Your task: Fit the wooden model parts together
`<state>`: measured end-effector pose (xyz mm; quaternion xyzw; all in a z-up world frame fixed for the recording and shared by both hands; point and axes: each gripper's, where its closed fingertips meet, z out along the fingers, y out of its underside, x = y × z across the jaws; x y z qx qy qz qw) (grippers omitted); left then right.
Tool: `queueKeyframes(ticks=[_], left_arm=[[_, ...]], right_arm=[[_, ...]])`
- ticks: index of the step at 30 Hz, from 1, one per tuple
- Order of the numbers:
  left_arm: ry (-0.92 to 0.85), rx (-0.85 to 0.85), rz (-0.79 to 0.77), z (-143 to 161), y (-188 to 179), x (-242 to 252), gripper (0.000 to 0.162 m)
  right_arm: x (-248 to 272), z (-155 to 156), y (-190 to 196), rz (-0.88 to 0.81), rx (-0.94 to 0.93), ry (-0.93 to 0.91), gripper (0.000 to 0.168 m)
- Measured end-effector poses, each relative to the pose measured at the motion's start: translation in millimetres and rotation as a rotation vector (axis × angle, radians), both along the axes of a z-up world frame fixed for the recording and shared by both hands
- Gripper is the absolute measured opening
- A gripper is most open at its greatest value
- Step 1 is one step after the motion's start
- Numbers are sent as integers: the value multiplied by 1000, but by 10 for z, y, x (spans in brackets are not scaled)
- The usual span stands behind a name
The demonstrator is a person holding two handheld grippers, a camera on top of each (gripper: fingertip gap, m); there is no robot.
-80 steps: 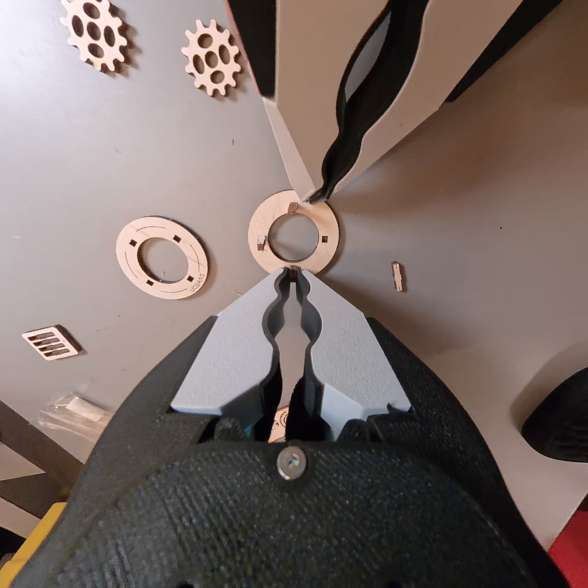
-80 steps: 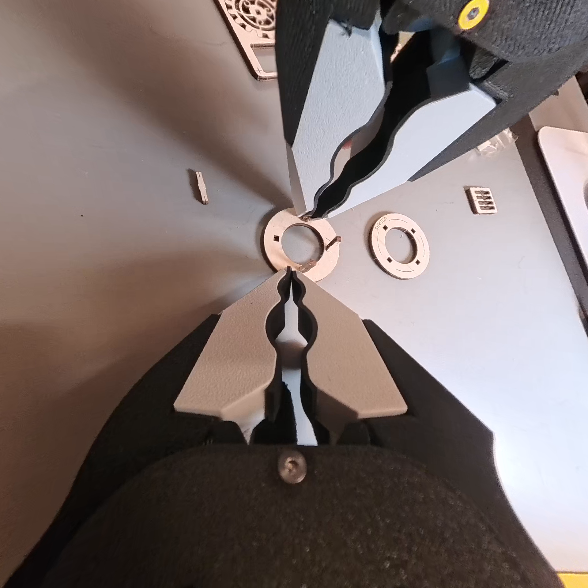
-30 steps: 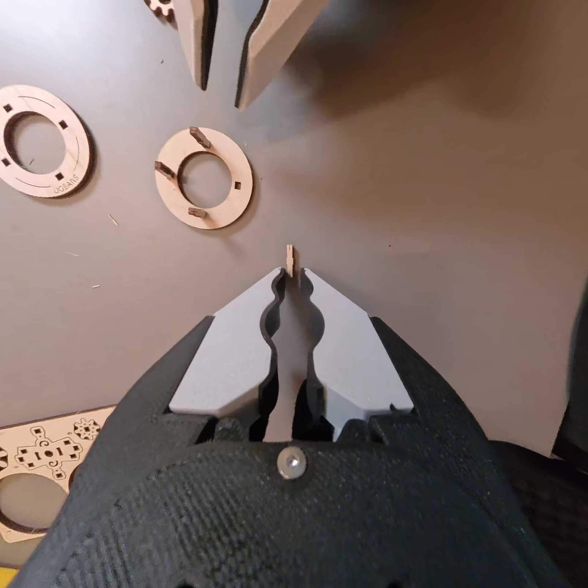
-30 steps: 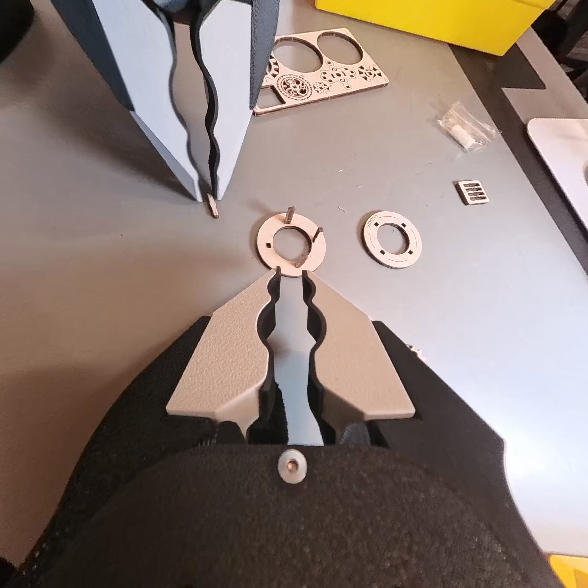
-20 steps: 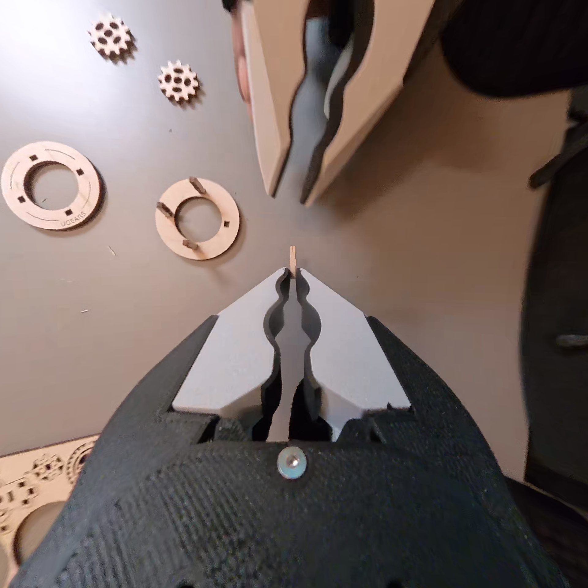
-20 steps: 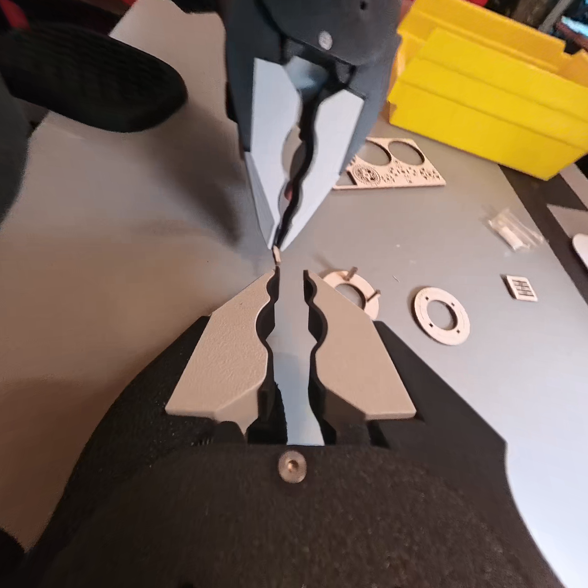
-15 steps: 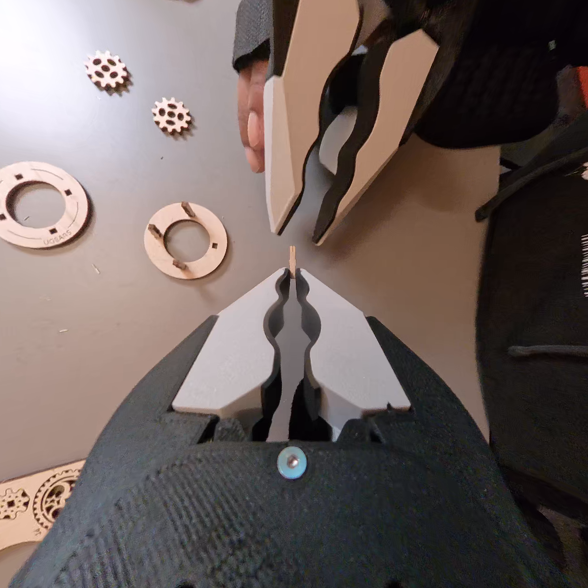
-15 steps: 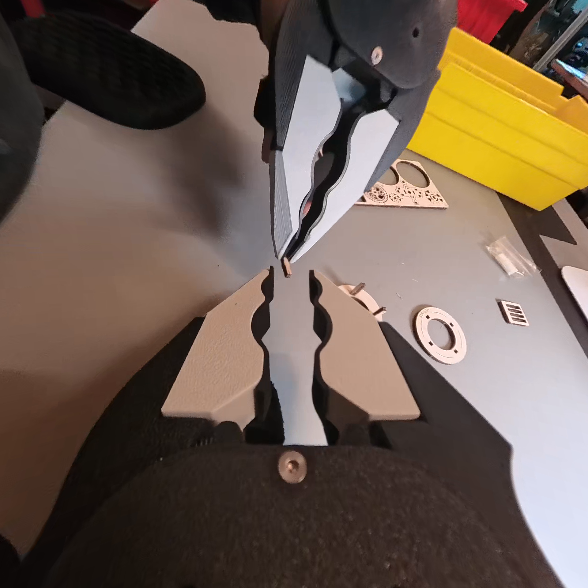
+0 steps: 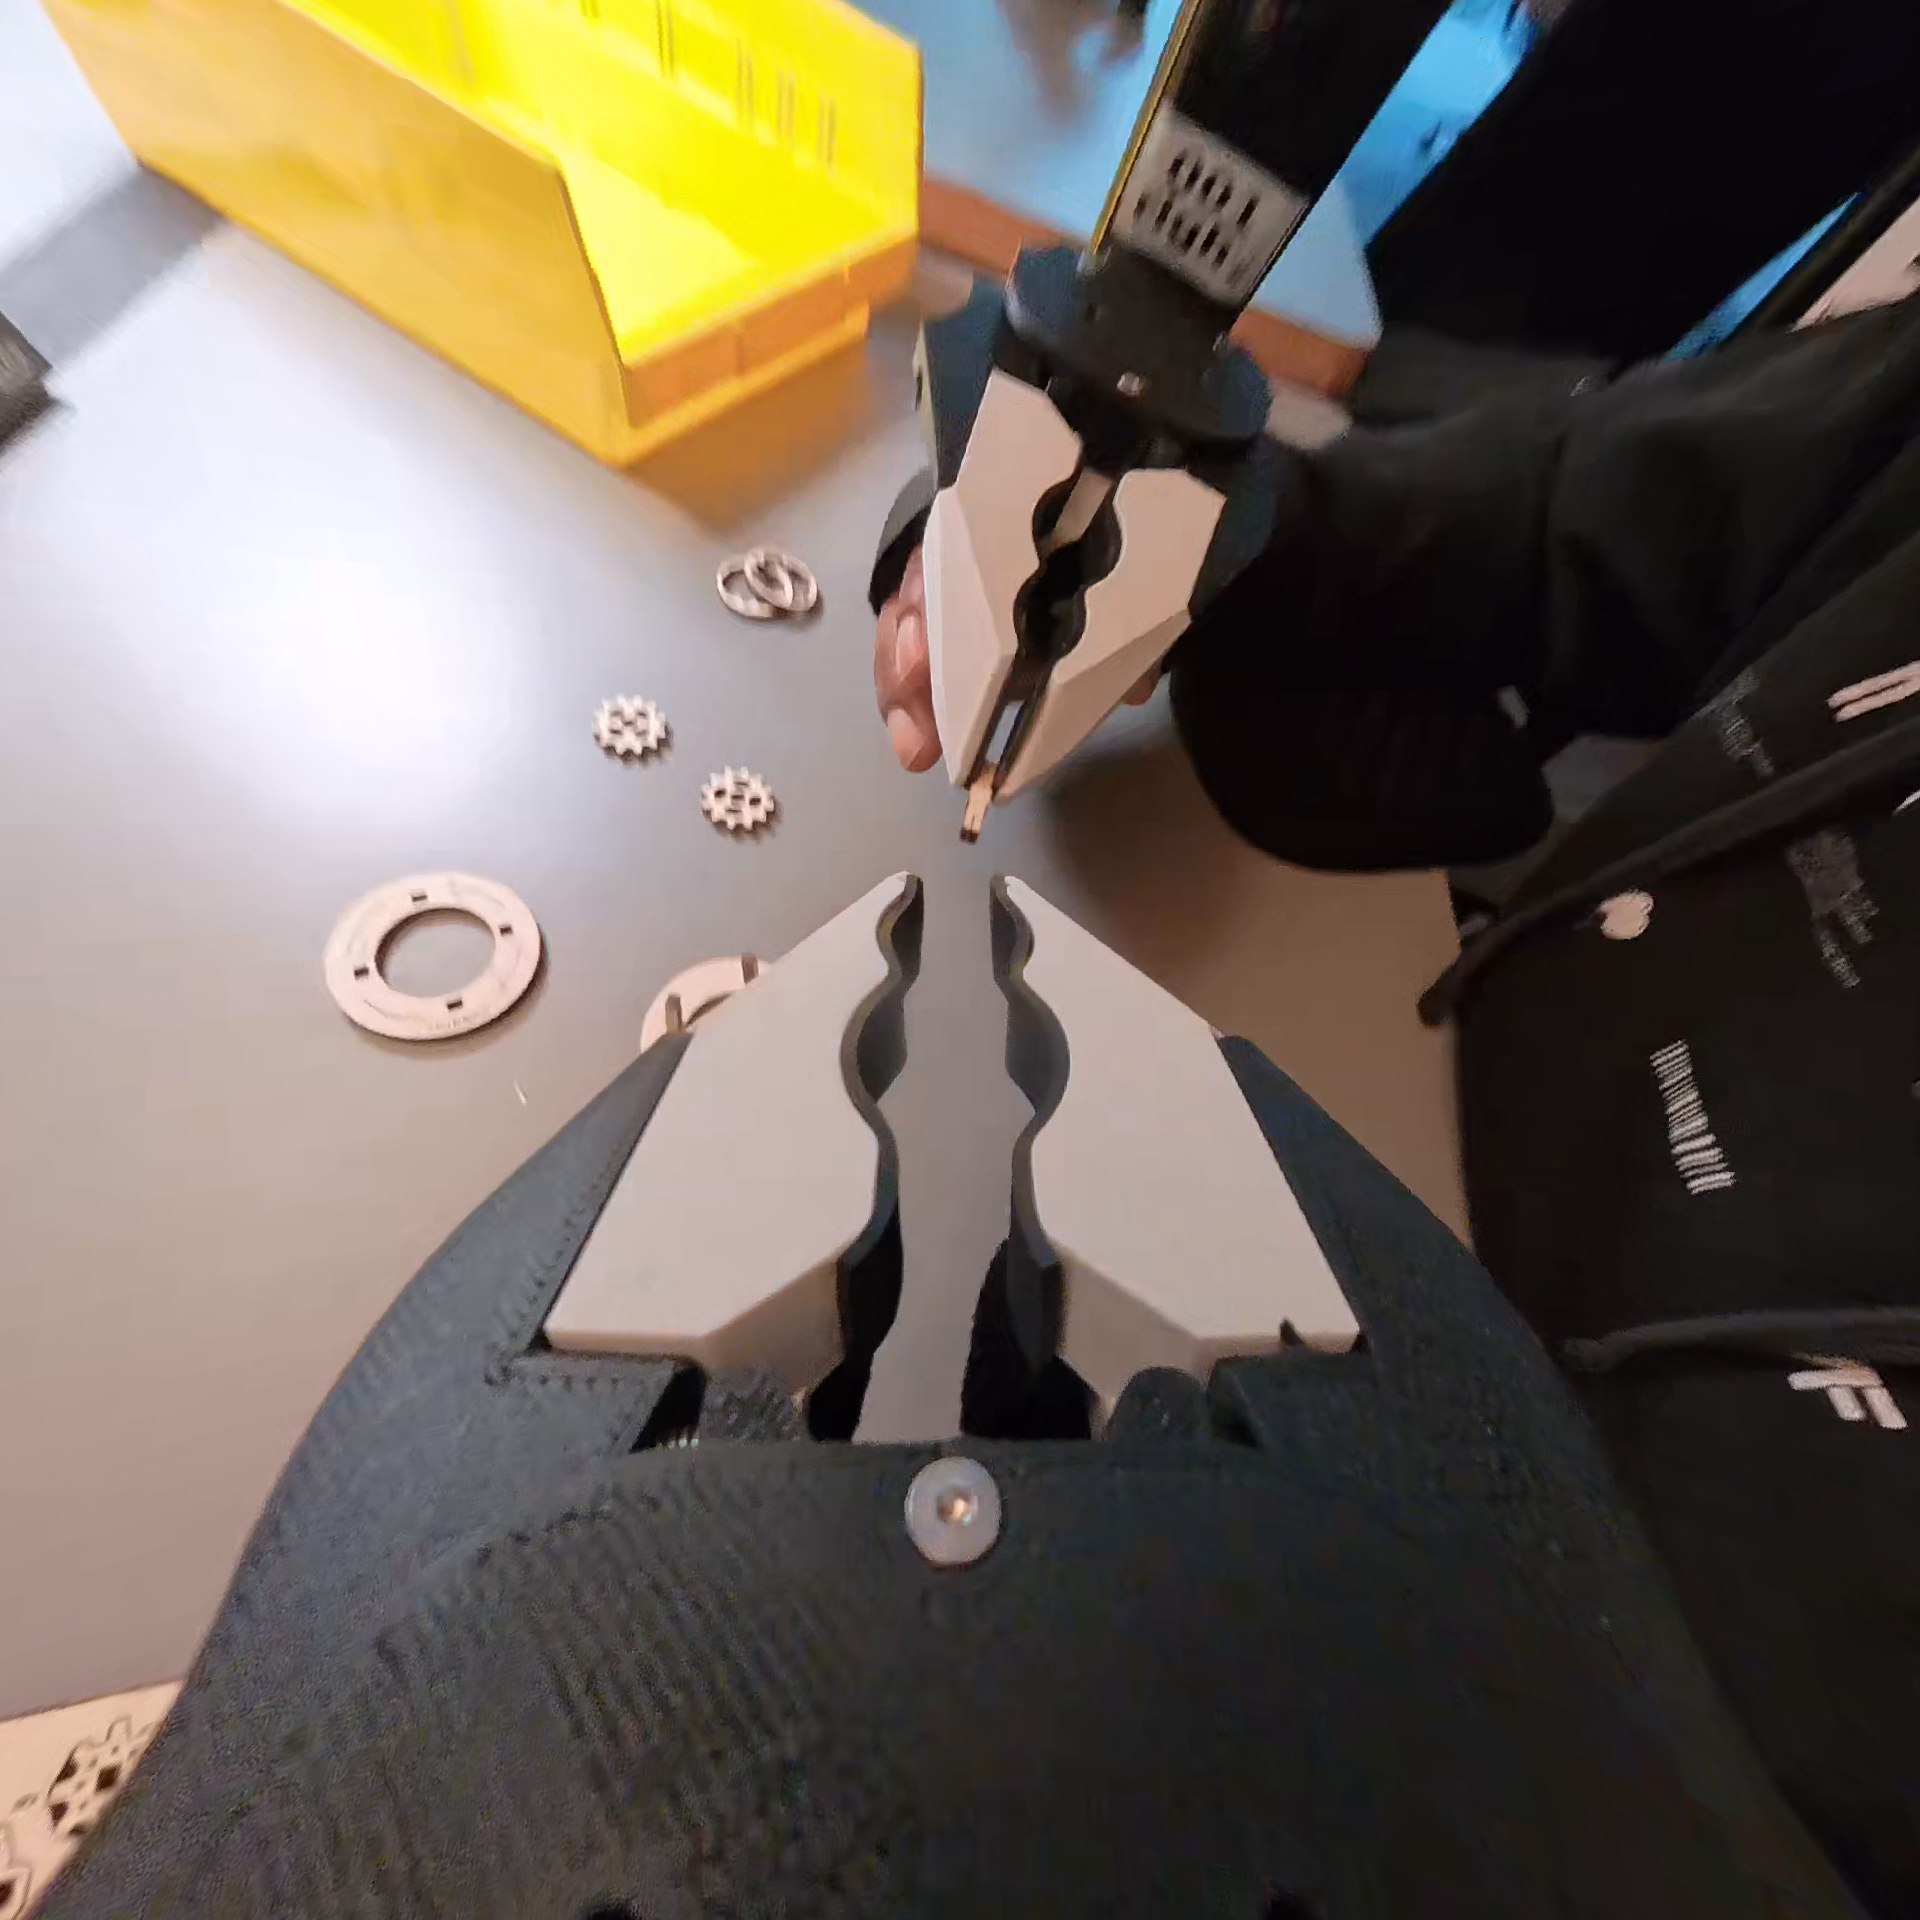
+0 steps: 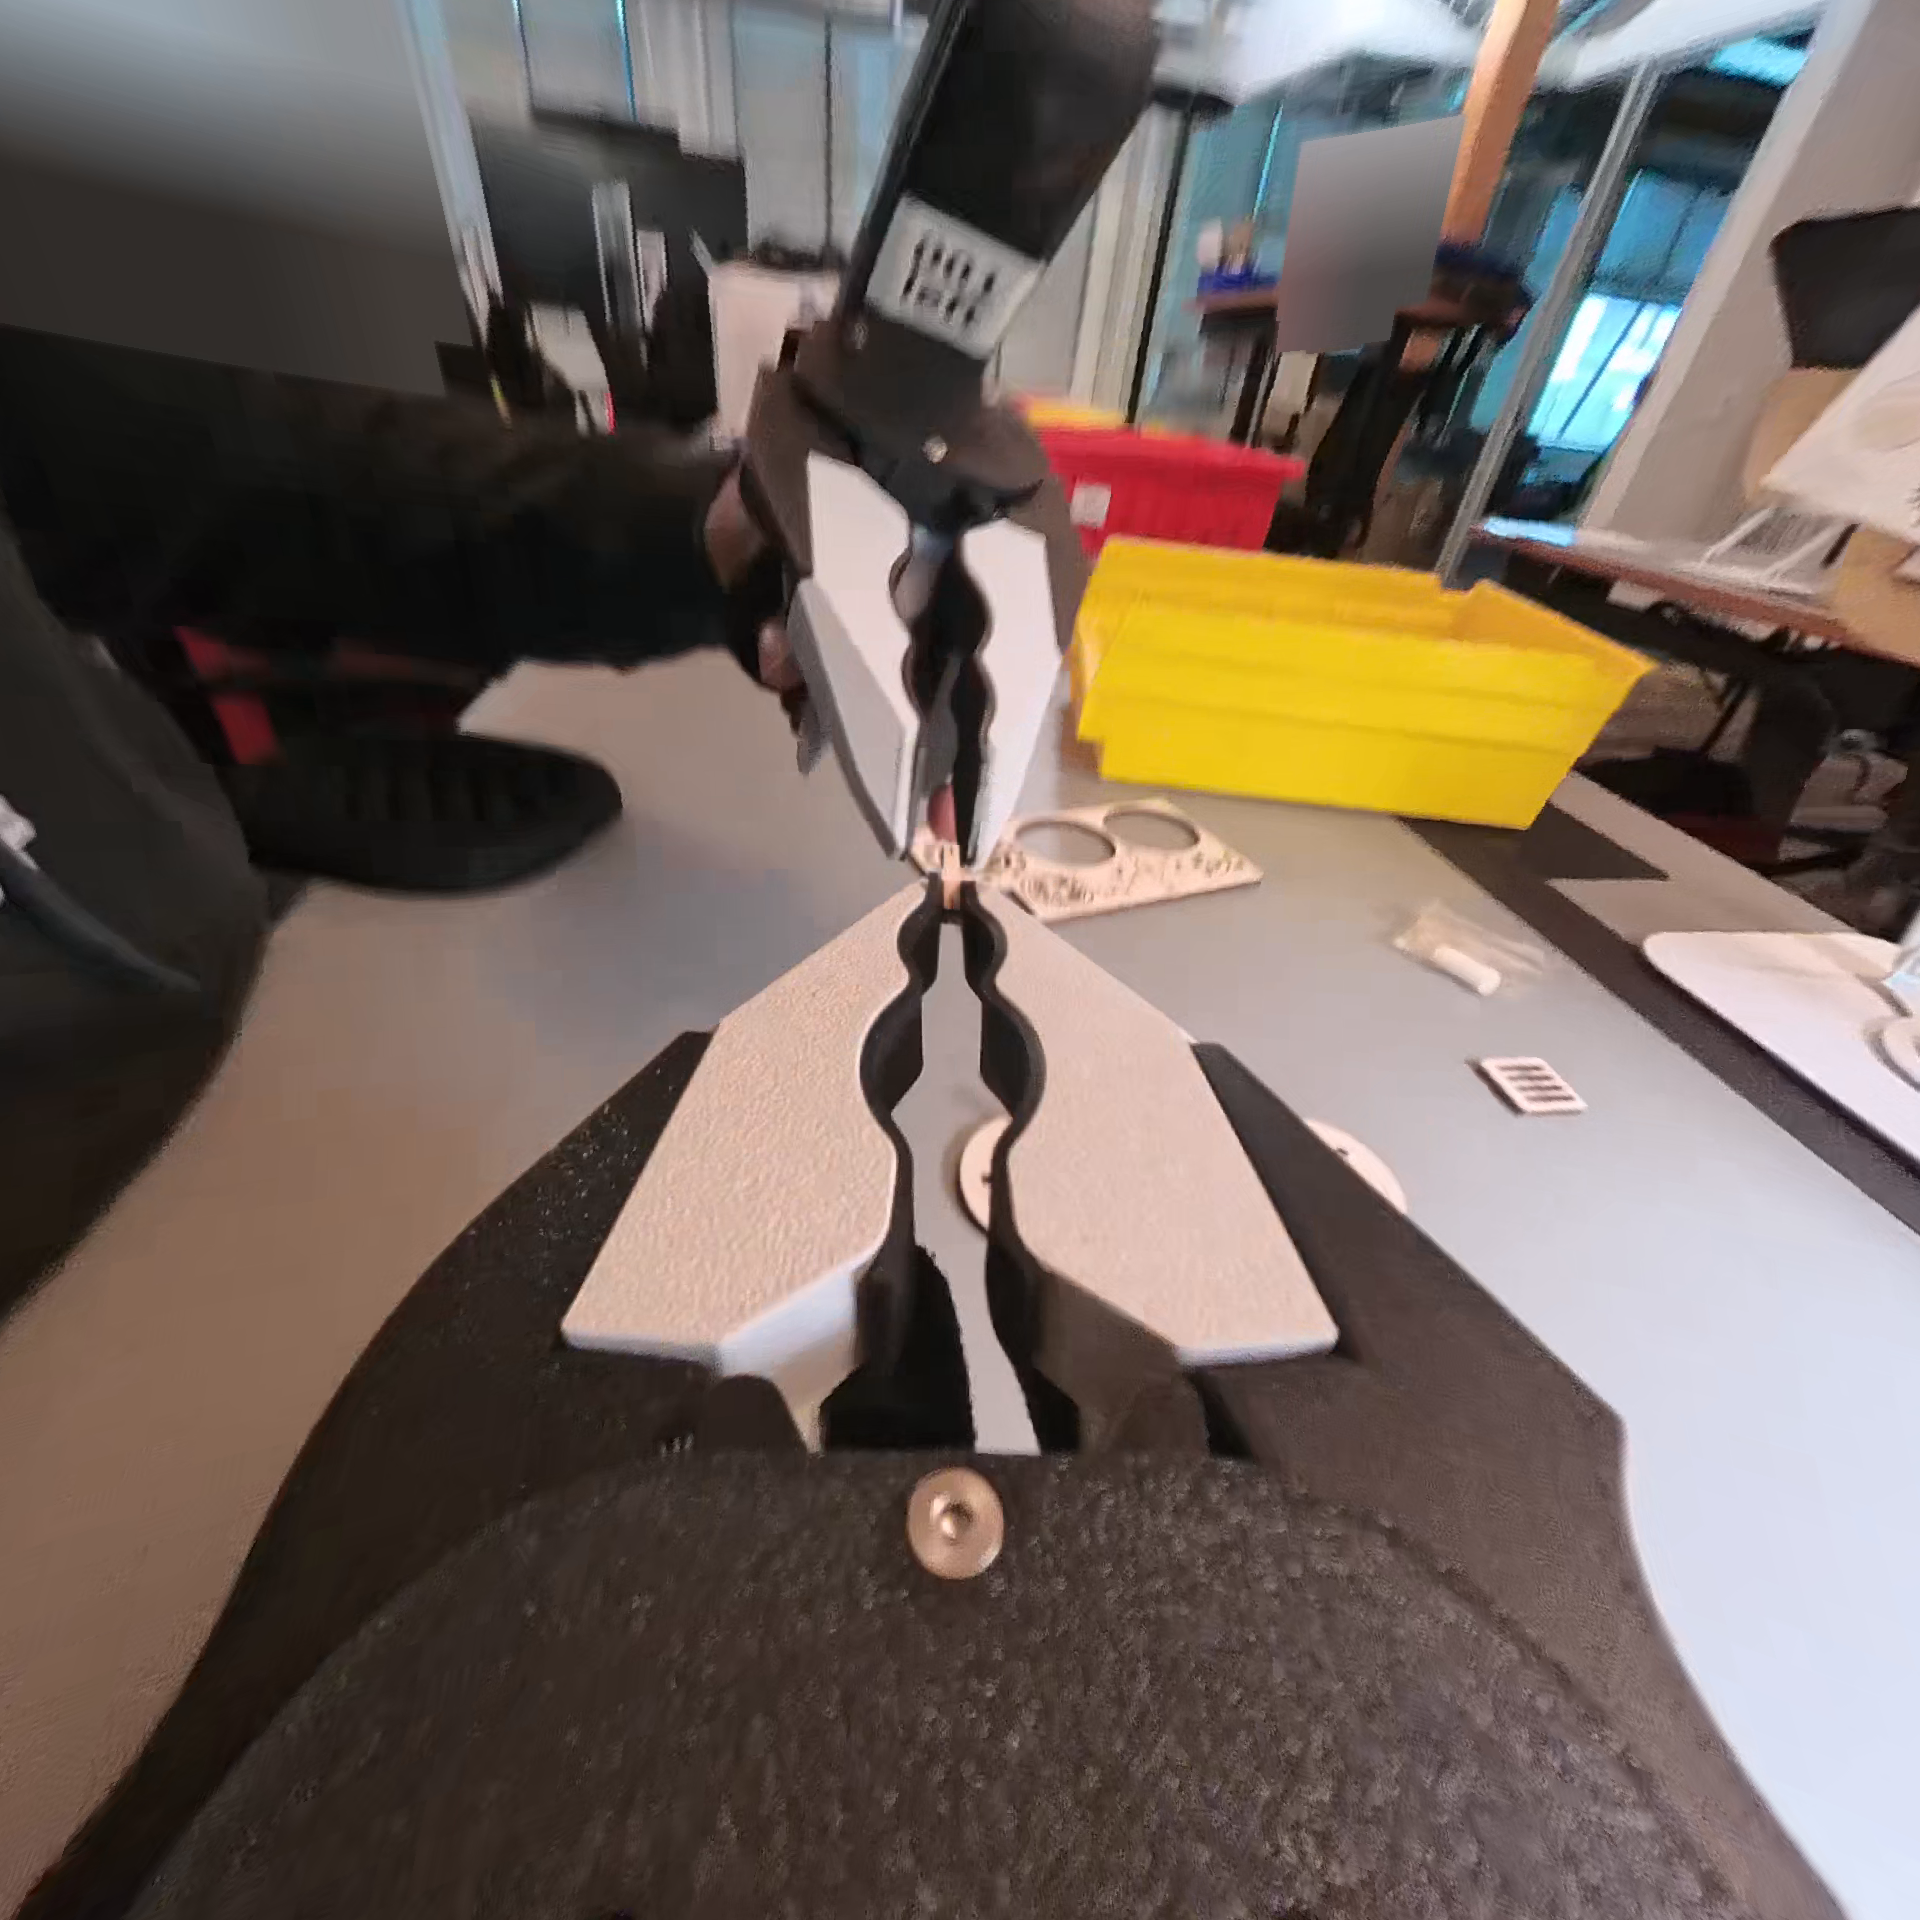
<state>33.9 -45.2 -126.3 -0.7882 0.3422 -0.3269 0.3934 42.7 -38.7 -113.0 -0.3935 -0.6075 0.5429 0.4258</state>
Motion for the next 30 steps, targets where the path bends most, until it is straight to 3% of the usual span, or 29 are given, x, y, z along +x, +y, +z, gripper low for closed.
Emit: queueKeyframes(ticks=[7, 17, 26, 30], left_arm=[[-245, 45, 16, 370, 6, 105, 12], [-191, 134, 6, 400, 30, 209, 3], [-46, 171, 3, 313, 57, 182, 2], [255, 83, -16, -59, 118, 9, 2]], right_arm=[[76, 249, 8, -4, -39, 141, 0], [99, 272, -37, 26, -56, 146, 0], [46, 146, -1, 8, -60, 75, 1], [-58, -273, 118, -56, 16, -132, 6]])
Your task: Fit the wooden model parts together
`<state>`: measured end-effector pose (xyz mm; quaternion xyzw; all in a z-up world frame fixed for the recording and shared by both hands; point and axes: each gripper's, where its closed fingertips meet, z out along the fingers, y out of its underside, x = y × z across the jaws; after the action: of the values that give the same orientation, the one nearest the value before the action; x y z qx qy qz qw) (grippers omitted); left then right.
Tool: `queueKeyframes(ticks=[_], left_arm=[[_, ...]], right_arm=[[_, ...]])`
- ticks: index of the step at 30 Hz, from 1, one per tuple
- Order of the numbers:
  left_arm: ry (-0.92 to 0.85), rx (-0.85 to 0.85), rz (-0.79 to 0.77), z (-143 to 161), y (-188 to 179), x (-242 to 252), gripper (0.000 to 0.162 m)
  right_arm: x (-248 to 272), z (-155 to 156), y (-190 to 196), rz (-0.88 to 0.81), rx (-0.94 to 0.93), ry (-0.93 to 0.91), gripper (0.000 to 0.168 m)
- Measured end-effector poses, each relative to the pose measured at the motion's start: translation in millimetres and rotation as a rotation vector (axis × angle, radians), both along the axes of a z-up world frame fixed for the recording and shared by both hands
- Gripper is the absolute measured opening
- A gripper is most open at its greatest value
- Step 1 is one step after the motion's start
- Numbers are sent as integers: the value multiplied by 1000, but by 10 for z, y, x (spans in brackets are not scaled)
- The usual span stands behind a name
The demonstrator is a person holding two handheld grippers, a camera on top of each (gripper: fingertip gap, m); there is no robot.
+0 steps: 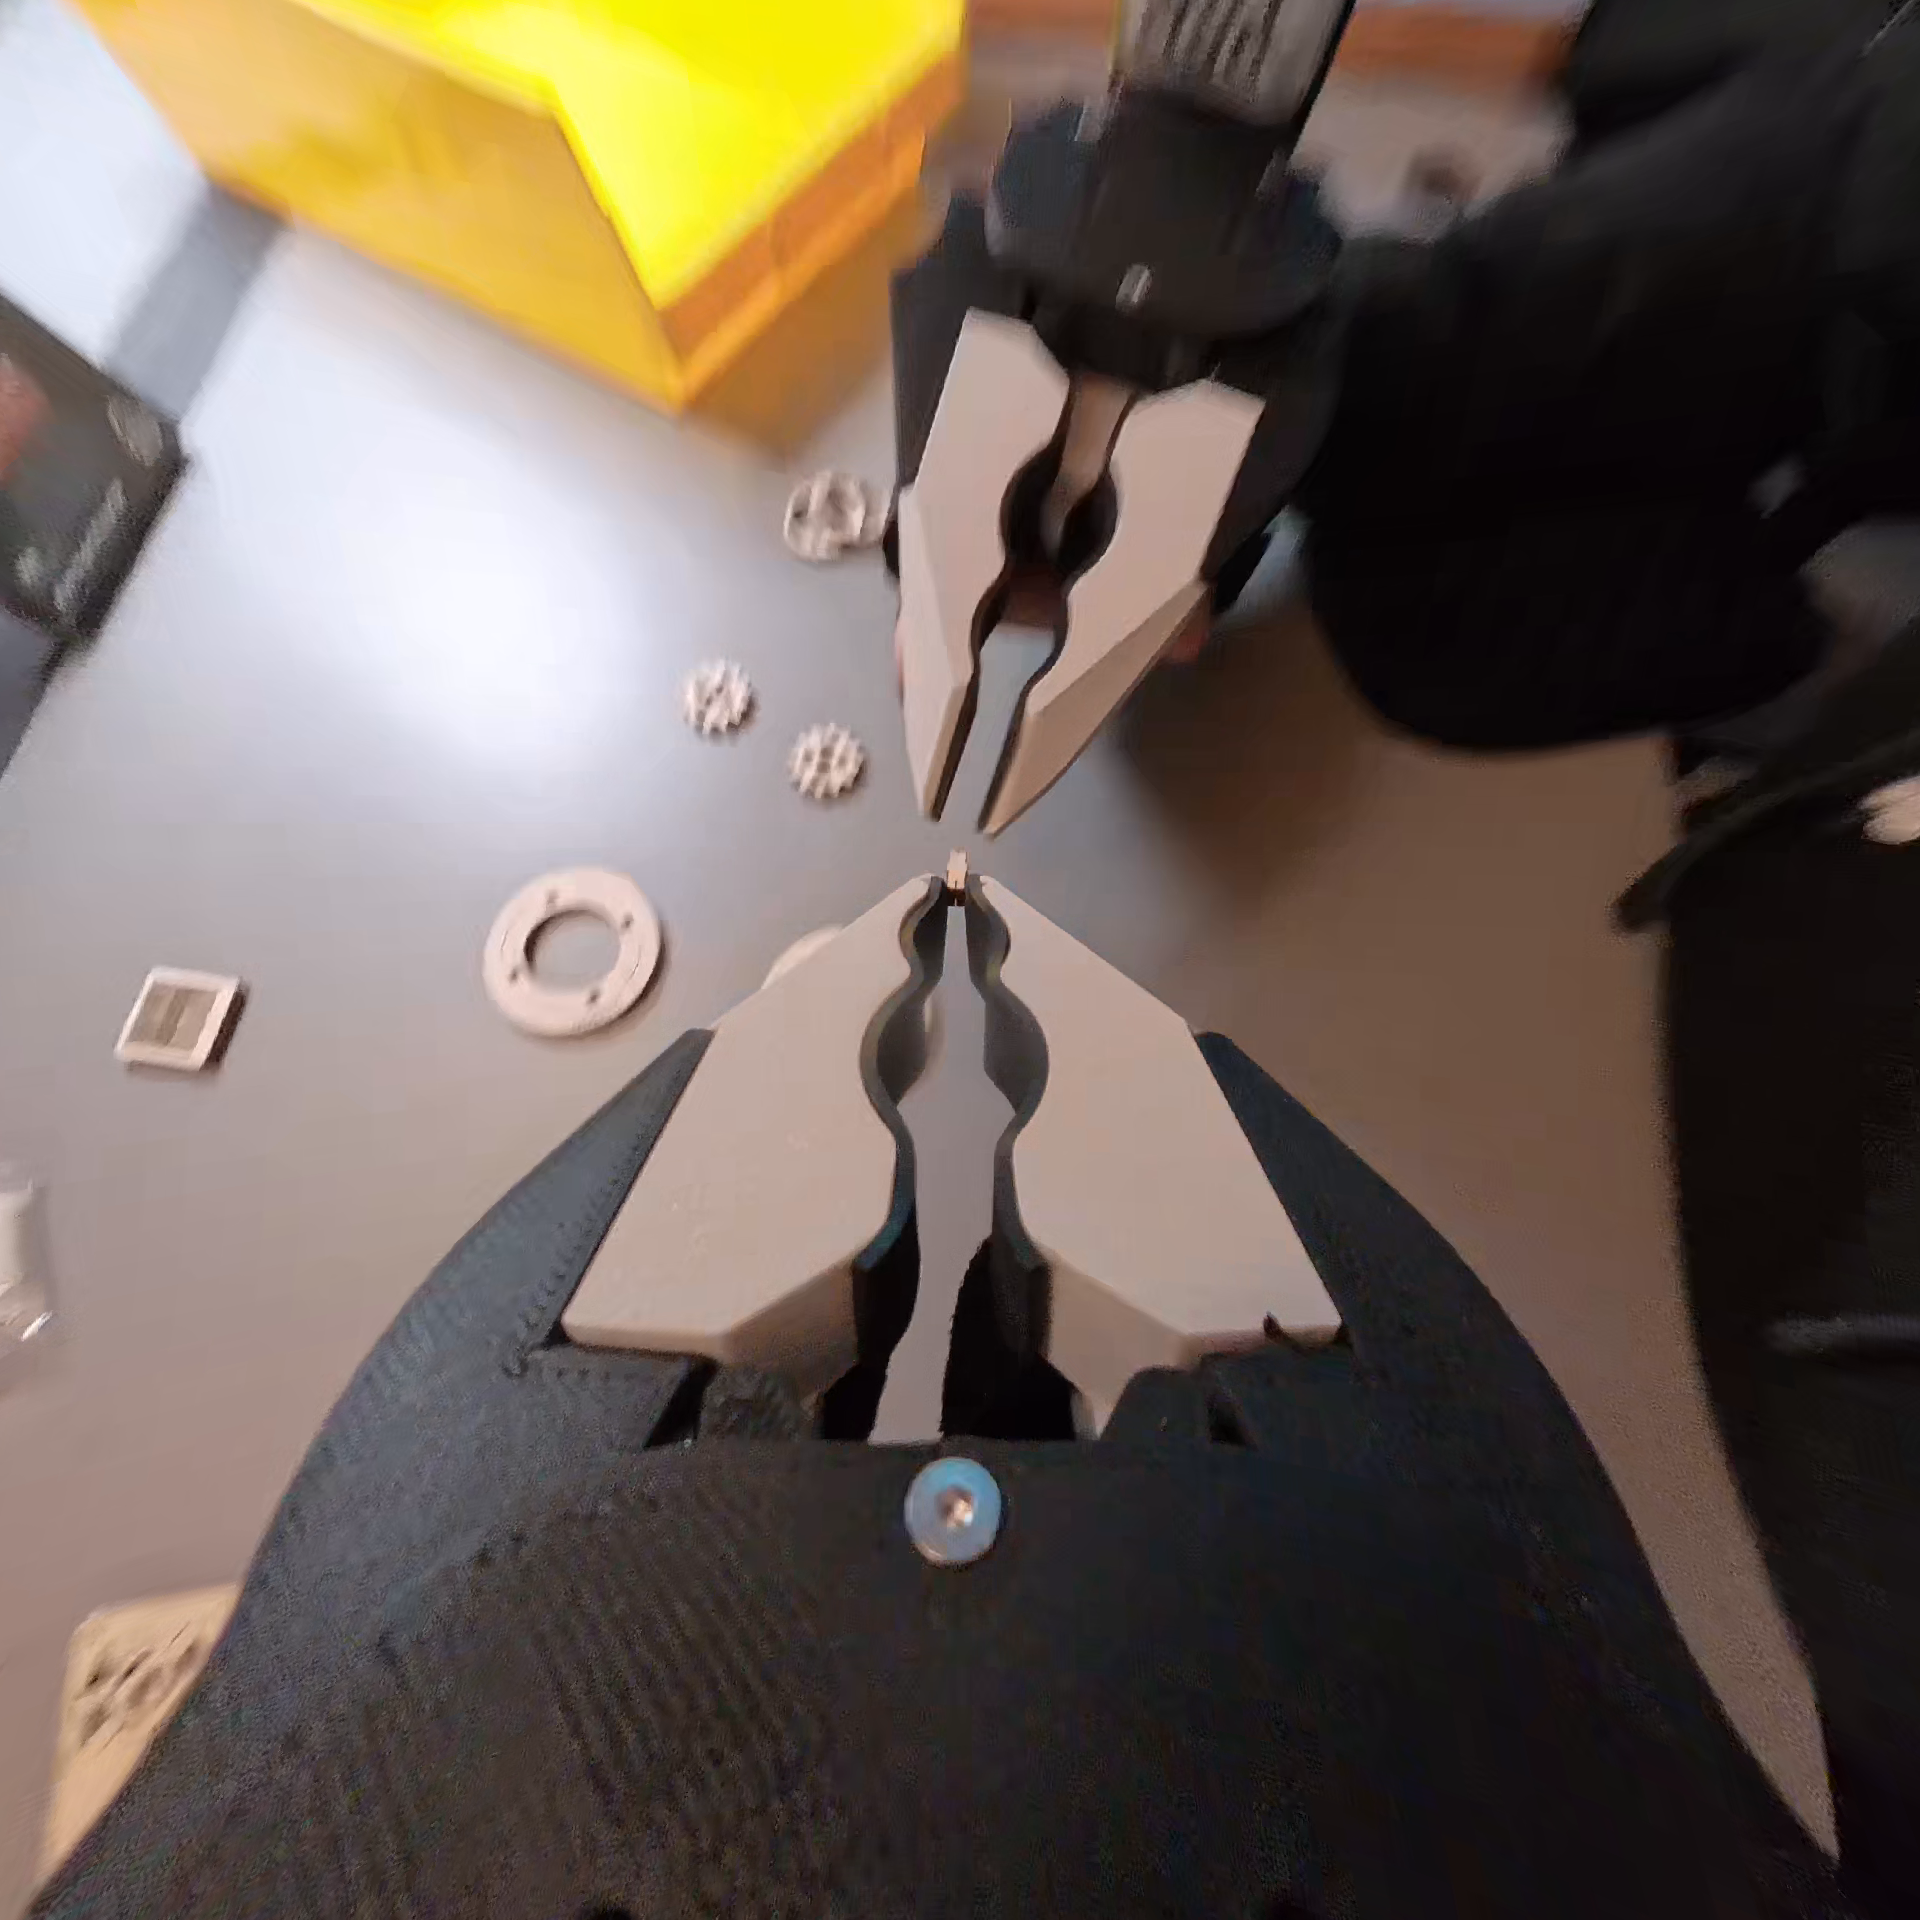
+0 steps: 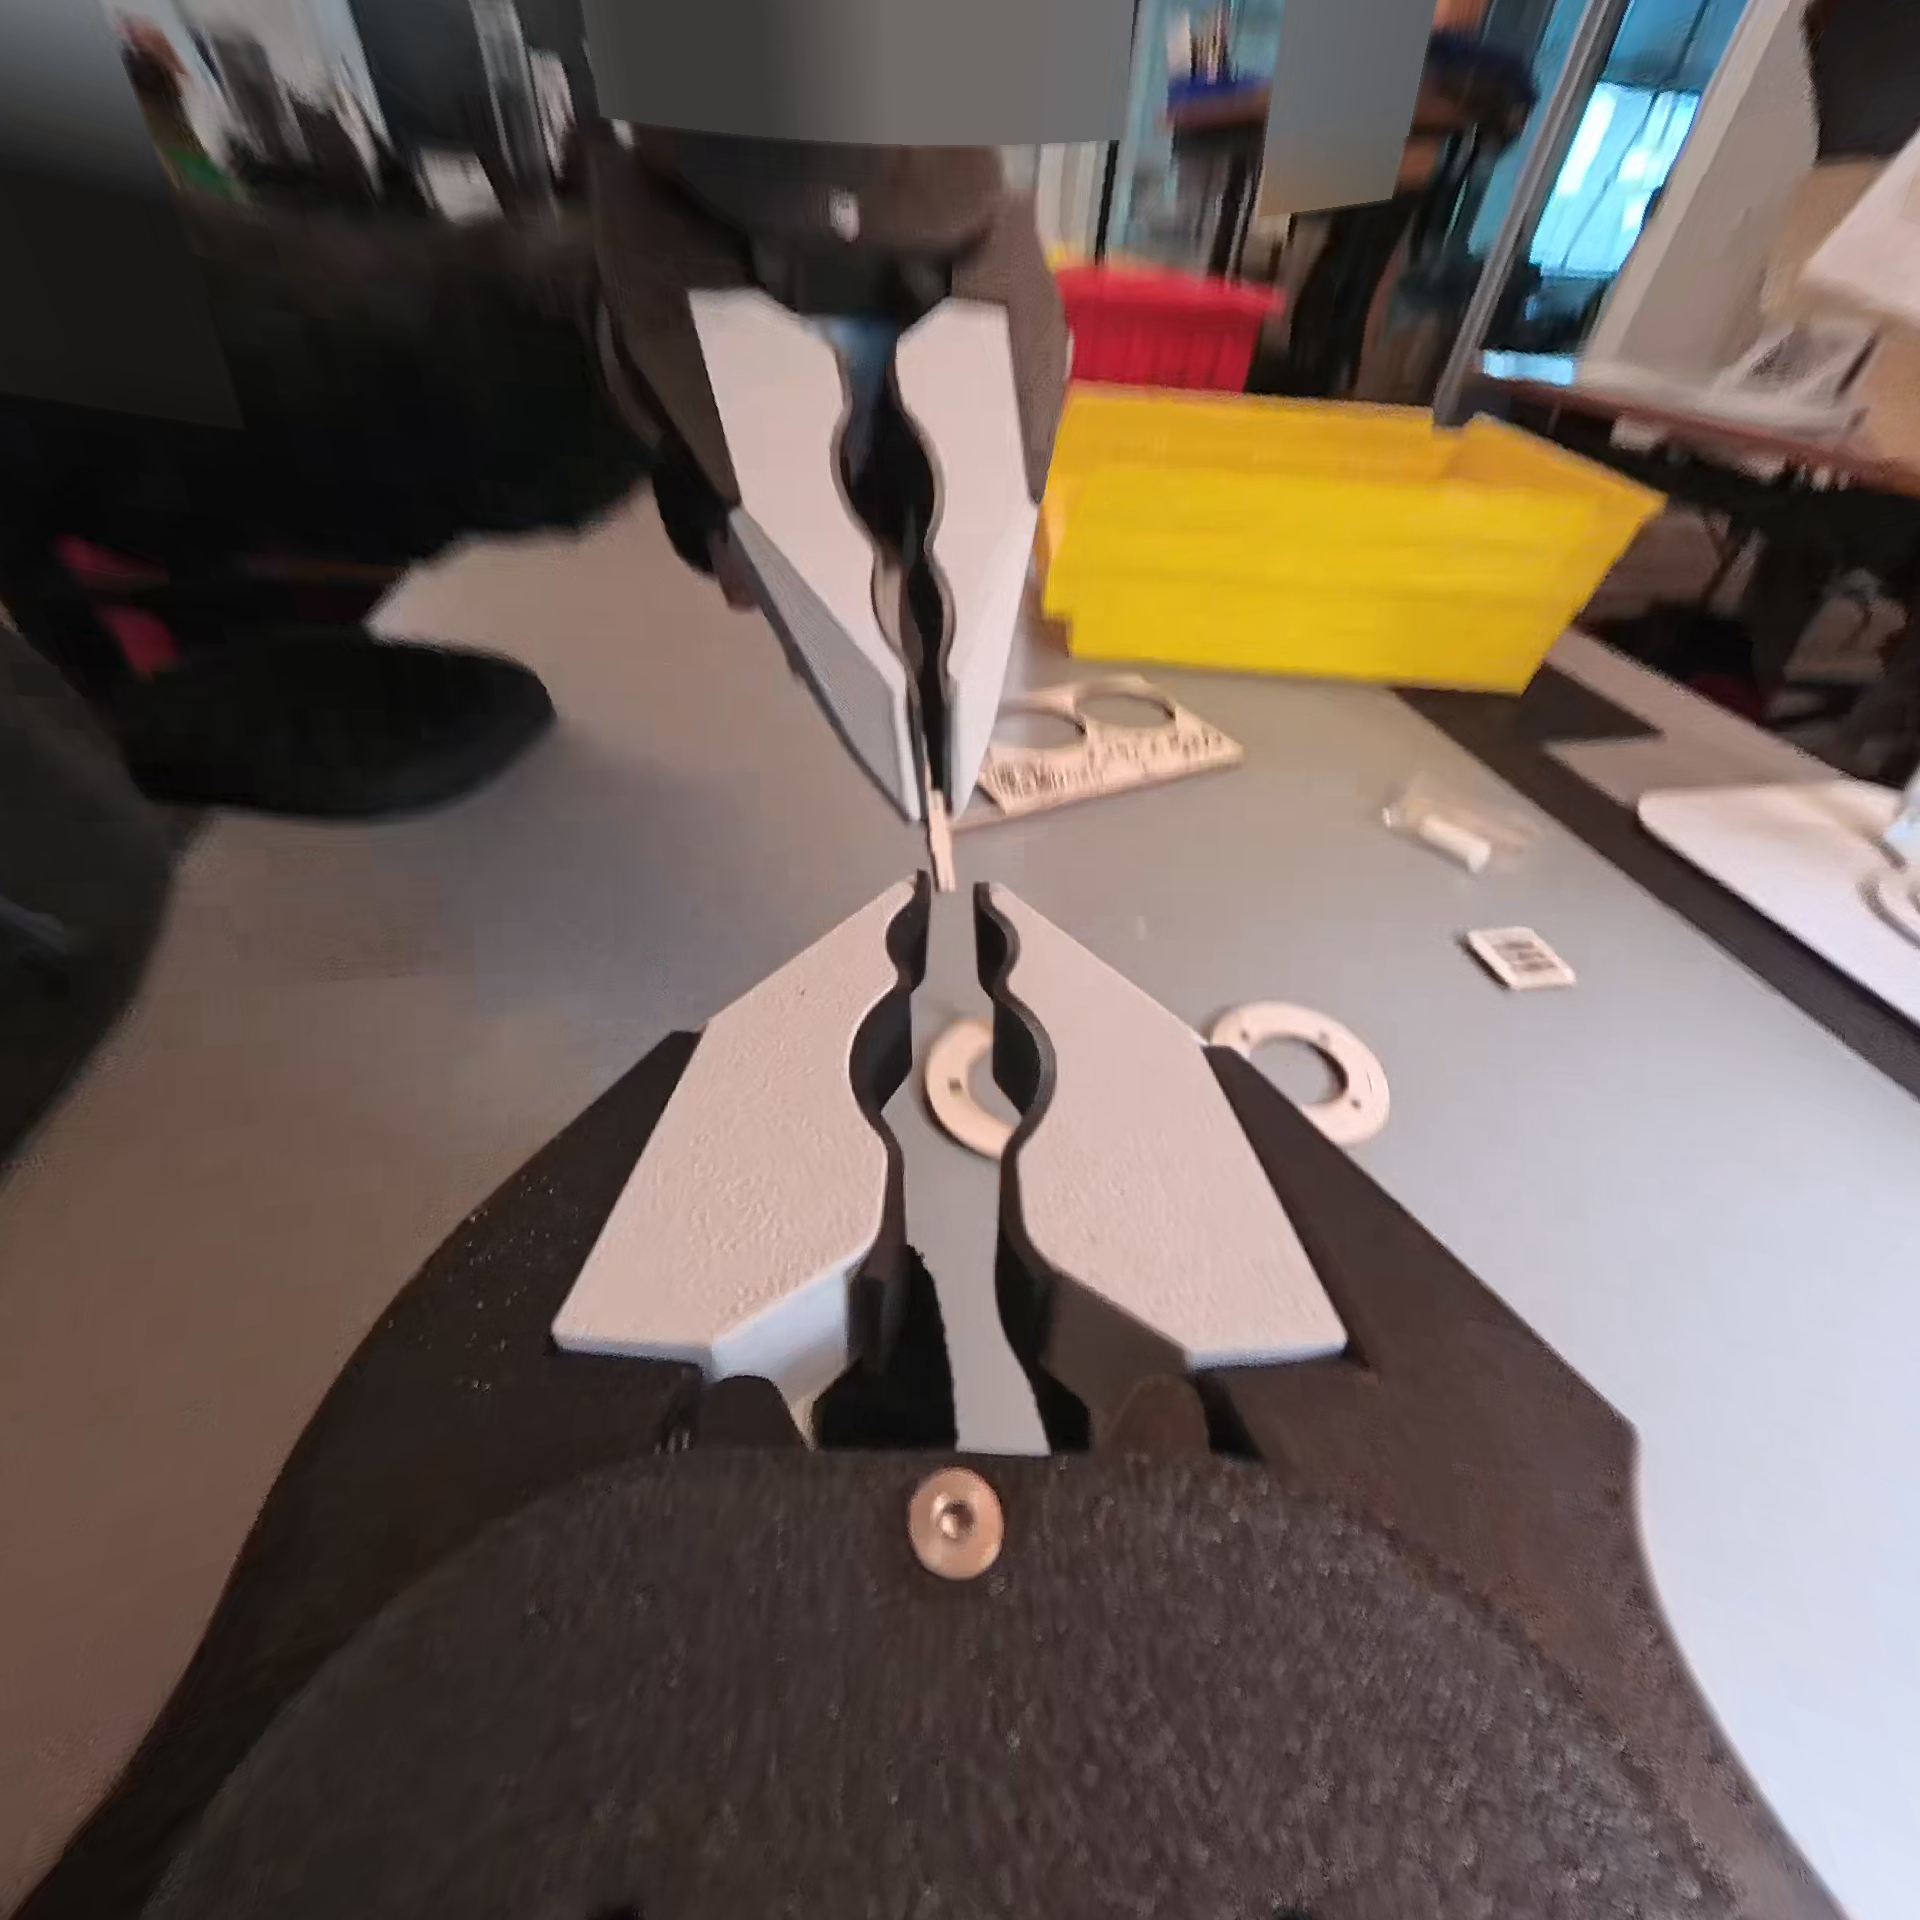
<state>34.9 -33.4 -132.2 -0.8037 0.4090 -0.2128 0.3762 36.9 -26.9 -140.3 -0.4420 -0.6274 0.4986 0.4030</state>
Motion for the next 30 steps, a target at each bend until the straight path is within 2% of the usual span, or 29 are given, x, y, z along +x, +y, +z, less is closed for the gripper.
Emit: queueKeyframes(ticks=[5, 8, 14, 16, 22, 30], left_arm=[[322, -143, -51, -544, 13, -146, 2], [428, -176, -85, -764, 27, -125, 2], [536, -198, -117, -882, 71, -149, 2], [553, -202, -125, -880, 73, -159, 2], [579, -210, -149, -882, 60, -167, 2], [635, -206, -236, -900, -23, -192, 2]], right_arm=[[-33, -612, 182, -96, 280, -299, 12], [-16, -788, 227, -105, 340, -385, 18], [-55, -837, 217, -60, 349, -418, 34], [-97, -841, 211, -44, 361, -421, 34], [-141, -844, 228, -41, 352, -431, 7], [-131, -824, -55, 36, 331, -422, 3]])
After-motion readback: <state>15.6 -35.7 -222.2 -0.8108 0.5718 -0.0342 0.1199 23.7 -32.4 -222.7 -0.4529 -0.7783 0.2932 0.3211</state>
